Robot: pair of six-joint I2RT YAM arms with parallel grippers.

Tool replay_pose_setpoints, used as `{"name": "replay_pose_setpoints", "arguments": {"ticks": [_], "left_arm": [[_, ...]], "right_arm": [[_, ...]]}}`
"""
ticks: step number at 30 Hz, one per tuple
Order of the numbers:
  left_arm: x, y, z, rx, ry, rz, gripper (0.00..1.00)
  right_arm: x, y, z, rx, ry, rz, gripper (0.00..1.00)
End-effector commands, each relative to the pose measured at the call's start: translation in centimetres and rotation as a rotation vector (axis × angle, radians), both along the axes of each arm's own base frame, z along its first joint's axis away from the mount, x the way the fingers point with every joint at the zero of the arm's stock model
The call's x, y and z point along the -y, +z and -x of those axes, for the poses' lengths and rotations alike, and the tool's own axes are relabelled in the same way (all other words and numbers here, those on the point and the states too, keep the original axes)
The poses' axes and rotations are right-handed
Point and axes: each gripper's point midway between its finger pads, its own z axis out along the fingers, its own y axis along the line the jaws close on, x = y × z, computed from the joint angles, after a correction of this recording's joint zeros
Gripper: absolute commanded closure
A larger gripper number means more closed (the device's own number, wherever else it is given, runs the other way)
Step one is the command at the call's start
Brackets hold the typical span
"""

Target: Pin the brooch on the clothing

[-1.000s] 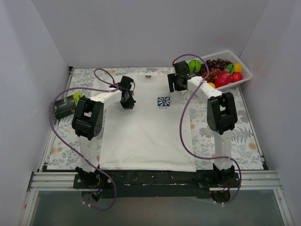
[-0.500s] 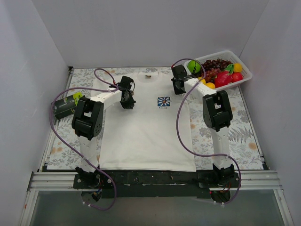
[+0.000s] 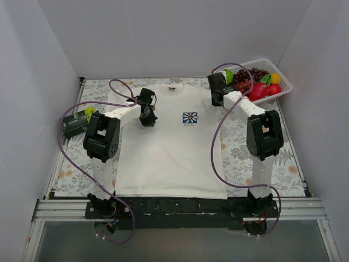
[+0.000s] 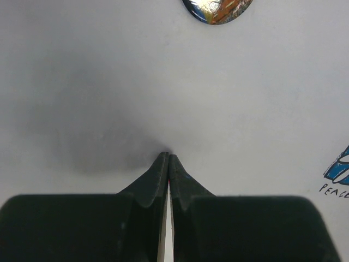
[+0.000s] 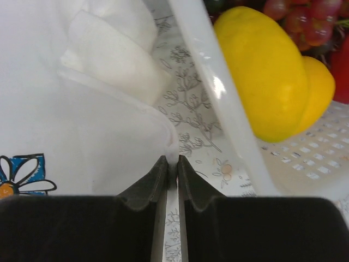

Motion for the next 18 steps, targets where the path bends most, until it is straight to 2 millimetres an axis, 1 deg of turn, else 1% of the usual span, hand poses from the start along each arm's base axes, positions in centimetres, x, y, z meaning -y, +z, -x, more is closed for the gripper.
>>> {"name": "replay_pose_setpoints", "arguments": {"ticks": [1,3,4,5,6,7,8,9,11,12,14,15,16,17,18], "left_arm": [[-2.6,-1.8,2.8,-0.111,0.009,-0.100,1.00],[-2.6,-1.7,2.8,-0.111,0.007,-0.101,1.00],[-2.5,-1.6,2.8,-0.108,0.007,-0.098,1.00],[-2.5,-1.6,2.8,-0.108,0.006,-0.097,1.00],[-2.4,-1.5,2.7,-0.104,0.006,-0.094,1.00],[-2.4,-1.4,2.6,-0.104,0.003,-0.091,1.00],[-2.4,-1.5,2.7,-0.106,0.002,-0.091,1.00],[-2.3,-1.4,2.6,-0.102,0.002,-0.088,1.00],[-2.3,-1.3,2.5,-0.099,0.000,-0.086,1.00],[-2.3,-1.1,2.5,-0.096,-0.001,-0.085,1.00],[-2.2,-1.1,2.4,-0.092,-0.003,-0.084,1.00],[-2.2,-1.0,2.4,-0.090,-0.006,-0.083,1.00],[-2.0,-0.7,2.3,-0.083,-0.009,-0.076,1.00],[-2.0,-0.6,2.2,-0.079,-0.011,-0.073,1.00],[-1.8,-0.4,2.0,-0.072,-0.014,-0.067,1.00]], "right_arm": [[3.7,1.1,1.4,0.026,-0.132,-0.004,0.81],[4.4,0.9,2.5,0.008,-0.160,-0.021,0.81],[4.8,-0.1,3.3,-0.015,-0.168,-0.029,0.81],[5.0,-0.5,3.9,-0.024,-0.178,-0.037,0.81],[5.2,-0.4,4.3,-0.021,-0.184,-0.049,0.81],[5.6,-1.5,5.4,-0.048,-0.192,-0.047,0.82],[5.6,-1.9,5.9,-0.054,-0.192,-0.057,0.81],[5.6,-1.6,6.3,-0.045,-0.190,-0.074,0.81],[5.8,-2.7,7.3,-0.060,-0.175,-0.083,0.77],[6.0,-2.6,7.5,-0.055,-0.171,-0.084,0.76],[6.3,-2.5,7.7,-0.054,-0.169,-0.086,0.46],[6.5,-1.8,7.6,-0.037,-0.172,-0.086,0.33],[6.5,-1.4,7.5,-0.027,-0.168,-0.087,0.17],[6.5,-0.8,7.3,-0.011,-0.168,-0.093,0.11],[6.4,0.3,7.0,0.015,-0.162,-0.104,0.10]]}}
